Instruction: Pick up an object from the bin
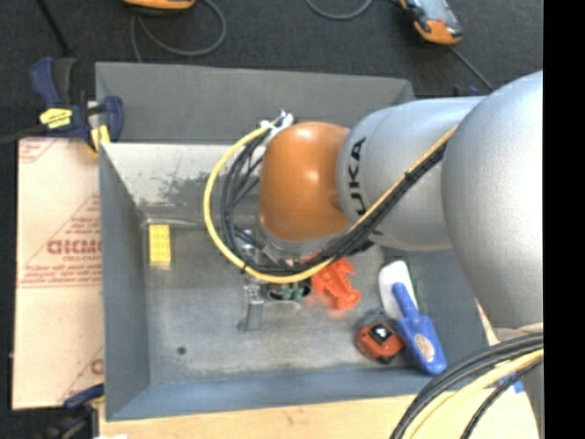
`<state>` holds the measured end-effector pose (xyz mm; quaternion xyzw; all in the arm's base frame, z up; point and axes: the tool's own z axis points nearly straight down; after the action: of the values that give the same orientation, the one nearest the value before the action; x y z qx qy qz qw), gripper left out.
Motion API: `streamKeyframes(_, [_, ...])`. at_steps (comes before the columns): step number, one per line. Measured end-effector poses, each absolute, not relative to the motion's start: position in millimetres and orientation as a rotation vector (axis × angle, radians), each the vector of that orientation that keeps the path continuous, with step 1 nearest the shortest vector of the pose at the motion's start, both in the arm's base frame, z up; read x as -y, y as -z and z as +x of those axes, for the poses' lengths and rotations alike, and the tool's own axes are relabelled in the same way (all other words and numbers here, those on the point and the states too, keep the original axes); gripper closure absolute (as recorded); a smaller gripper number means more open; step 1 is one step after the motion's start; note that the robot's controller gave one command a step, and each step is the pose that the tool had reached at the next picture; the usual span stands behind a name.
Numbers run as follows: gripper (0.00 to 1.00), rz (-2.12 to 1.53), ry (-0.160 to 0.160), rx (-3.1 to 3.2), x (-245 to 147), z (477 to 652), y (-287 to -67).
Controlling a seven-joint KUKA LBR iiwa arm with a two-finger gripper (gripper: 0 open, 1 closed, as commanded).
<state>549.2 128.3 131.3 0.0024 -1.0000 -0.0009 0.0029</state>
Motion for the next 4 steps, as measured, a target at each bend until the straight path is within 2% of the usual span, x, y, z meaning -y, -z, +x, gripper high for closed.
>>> streamKeyframes(1, [0.0,0.002,0.005,3.144,-128,551.3,-136])
streamKeyframes(2, [0.0,0.238,0.003,3.14,-93,573.2,-108])
streamKeyframes(3, [0.0,0.214,0.002,3.138,-36,571.3,-118])
streamKeyframes(4, [0.0,0.352,-0.002,3.127,44,623.2,-120])
